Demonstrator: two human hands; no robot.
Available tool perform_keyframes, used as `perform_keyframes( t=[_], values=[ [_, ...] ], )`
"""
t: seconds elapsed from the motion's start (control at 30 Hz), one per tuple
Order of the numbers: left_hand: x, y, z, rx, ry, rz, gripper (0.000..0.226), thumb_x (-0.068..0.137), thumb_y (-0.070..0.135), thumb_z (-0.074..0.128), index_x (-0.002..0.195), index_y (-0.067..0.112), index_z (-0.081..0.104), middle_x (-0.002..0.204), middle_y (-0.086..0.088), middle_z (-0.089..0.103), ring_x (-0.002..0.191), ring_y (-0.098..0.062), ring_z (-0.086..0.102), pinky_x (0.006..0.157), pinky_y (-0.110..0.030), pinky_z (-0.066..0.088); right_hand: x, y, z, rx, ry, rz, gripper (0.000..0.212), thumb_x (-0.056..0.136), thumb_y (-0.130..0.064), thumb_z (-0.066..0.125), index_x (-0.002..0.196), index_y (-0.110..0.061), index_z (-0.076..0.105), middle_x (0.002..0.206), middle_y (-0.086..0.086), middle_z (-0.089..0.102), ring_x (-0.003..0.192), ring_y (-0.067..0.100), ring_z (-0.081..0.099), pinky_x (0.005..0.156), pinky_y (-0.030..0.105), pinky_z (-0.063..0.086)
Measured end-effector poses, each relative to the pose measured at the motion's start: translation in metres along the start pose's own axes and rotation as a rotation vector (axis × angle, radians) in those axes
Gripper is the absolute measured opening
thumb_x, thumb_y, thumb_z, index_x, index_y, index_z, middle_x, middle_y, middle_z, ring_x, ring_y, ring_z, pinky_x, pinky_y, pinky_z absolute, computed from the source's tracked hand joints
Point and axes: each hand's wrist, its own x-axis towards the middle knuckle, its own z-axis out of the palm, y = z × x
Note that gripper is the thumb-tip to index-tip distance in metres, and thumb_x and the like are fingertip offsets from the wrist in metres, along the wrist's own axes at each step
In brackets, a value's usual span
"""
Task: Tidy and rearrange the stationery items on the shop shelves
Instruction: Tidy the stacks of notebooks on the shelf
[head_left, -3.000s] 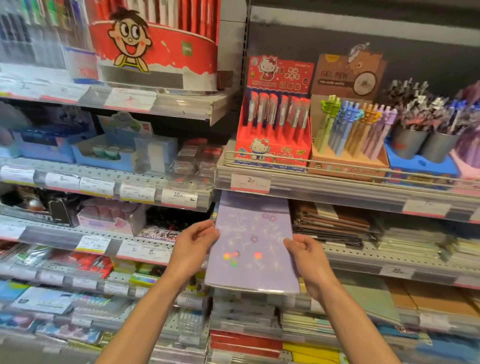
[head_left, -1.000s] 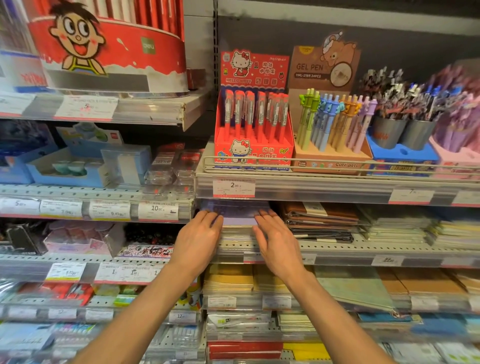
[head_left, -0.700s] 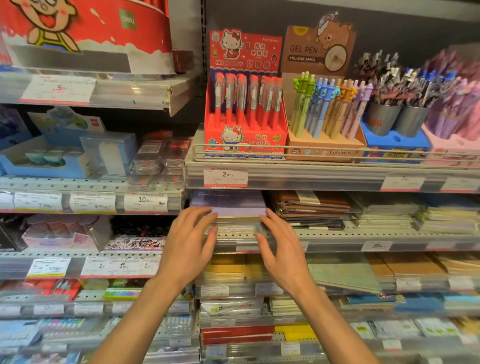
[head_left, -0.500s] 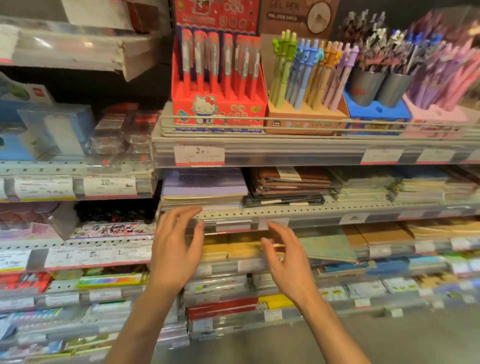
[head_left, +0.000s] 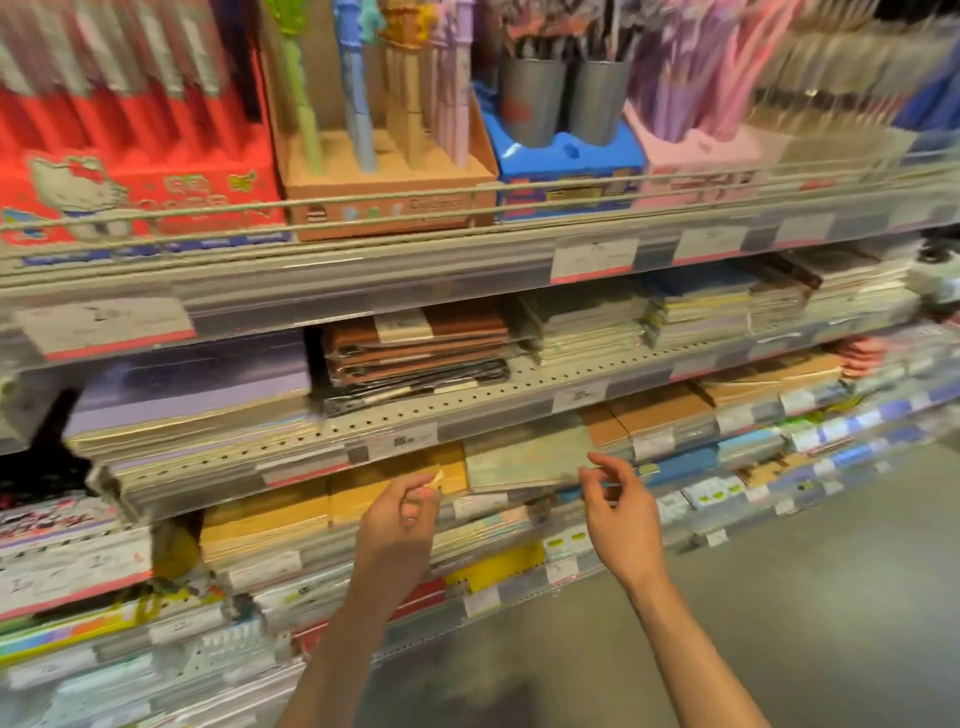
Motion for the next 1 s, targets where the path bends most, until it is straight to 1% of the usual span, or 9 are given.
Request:
perform_keyframes(
  t=[0.1, 0.17, 0.37, 0.43, 0.5, 0.63, 0.7, 0.77, 1.0],
  values=[
    [0.022, 0.004, 0.037, -0.006, -0.06, -0.064, 0.017, 0.098, 0.022, 0.055, 0.113, 0.021, 0.063, 0.083, 0.004, 0.068, 0.073, -0.011, 0.063, 0.066, -0.031, 0.052, 0.034, 0.017, -0.019, -0.009, 0.021, 0.045, 0.022, 0.101, -0.026, 0.054, 0.121, -0.019, 0.061, 0.086, -0.015, 0.061, 0.08, 0.0, 0.058, 0.071, 0.028, 0.046],
    [0.039, 0.01, 0.061, -0.011, -0.095, -0.138, 0.017, 0.097, 0.017, 0.056, 0.113, 0.016, 0.062, 0.084, -0.001, 0.065, 0.071, -0.013, 0.06, 0.065, -0.028, 0.05, 0.06, 0.03, -0.027, -0.037, -0.022, 0.076, 0.022, 0.101, -0.025, 0.053, 0.119, -0.017, 0.063, 0.089, -0.006, 0.065, 0.085, 0.012, 0.062, 0.069, 0.027, 0.044],
    [0.09, 0.007, 0.104, 0.263, -0.11, -0.267, 0.018, 0.096, 0.02, 0.059, 0.105, 0.006, 0.068, 0.089, -0.01, 0.07, 0.078, -0.025, 0.062, 0.07, -0.033, 0.047, 0.125, 0.065, -0.025, -0.167, -0.2, 0.176, 0.031, 0.098, -0.022, 0.053, 0.125, -0.012, 0.064, 0.116, 0.006, 0.067, 0.108, 0.025, 0.062, 0.094, 0.034, 0.048],
    [0.1, 0.002, 0.11, 0.323, -0.14, -0.323, 0.023, 0.096, 0.025, 0.059, 0.106, 0.006, 0.067, 0.087, -0.011, 0.068, 0.078, -0.029, 0.062, 0.069, -0.034, 0.048, 0.137, 0.069, -0.019, -0.192, -0.266, 0.203, 0.028, 0.097, -0.021, 0.052, 0.12, -0.011, 0.066, 0.115, 0.008, 0.067, 0.106, 0.027, 0.062, 0.09, 0.033, 0.049],
    [0.106, -0.002, 0.115, 0.34, -0.142, -0.376, 0.022, 0.097, 0.027, 0.058, 0.104, 0.007, 0.065, 0.096, -0.017, 0.069, 0.088, -0.033, 0.065, 0.078, -0.038, 0.053, 0.147, 0.074, -0.012, -0.212, -0.336, 0.224, 0.03, 0.096, -0.024, 0.053, 0.119, -0.01, 0.065, 0.114, 0.011, 0.067, 0.104, 0.028, 0.063, 0.084, 0.031, 0.048],
    [0.117, -0.004, 0.119, 0.351, -0.114, -0.469, 0.025, 0.099, 0.032, 0.052, 0.103, 0.01, 0.064, 0.108, -0.016, 0.068, 0.1, -0.034, 0.063, 0.093, -0.042, 0.052, 0.153, 0.074, -0.002, -0.182, -0.435, 0.296, 0.037, 0.1, -0.024, 0.052, 0.132, -0.007, 0.053, 0.125, 0.012, 0.061, 0.116, 0.03, 0.058, 0.093, 0.032, 0.046],
    [0.121, -0.003, 0.121, 0.323, -0.102, -0.517, 0.027, 0.099, 0.033, 0.052, 0.106, 0.01, 0.065, 0.109, -0.015, 0.067, 0.102, -0.033, 0.063, 0.095, -0.042, 0.051, 0.153, 0.073, 0.002, -0.11, -0.442, 0.302, 0.023, 0.1, -0.018, 0.054, 0.121, -0.008, 0.056, 0.111, 0.006, 0.064, 0.108, 0.026, 0.057, 0.091, 0.033, 0.047],
    [0.122, -0.001, 0.121, 0.292, -0.089, -0.556, 0.024, 0.099, 0.031, 0.053, 0.099, 0.01, 0.063, 0.107, -0.015, 0.066, 0.103, -0.033, 0.062, 0.094, -0.04, 0.05, 0.153, 0.07, 0.003, -0.052, -0.438, 0.288, 0.009, 0.099, -0.011, 0.055, 0.107, -0.012, 0.059, 0.093, -0.003, 0.06, 0.099, 0.021, 0.055, 0.084, 0.03, 0.046],
    [0.119, -0.002, 0.123, 0.161, -0.043, -0.566, 0.019, 0.097, 0.018, 0.059, 0.078, 0.014, 0.059, 0.087, -0.012, 0.066, 0.084, -0.028, 0.063, 0.082, -0.036, 0.051, 0.165, 0.079, -0.002, 0.088, -0.486, 0.44, 0.015, 0.096, -0.01, 0.061, 0.109, -0.017, 0.06, 0.108, 0.006, 0.063, 0.111, 0.028, 0.06, 0.098, 0.047, 0.054]
  ],
)
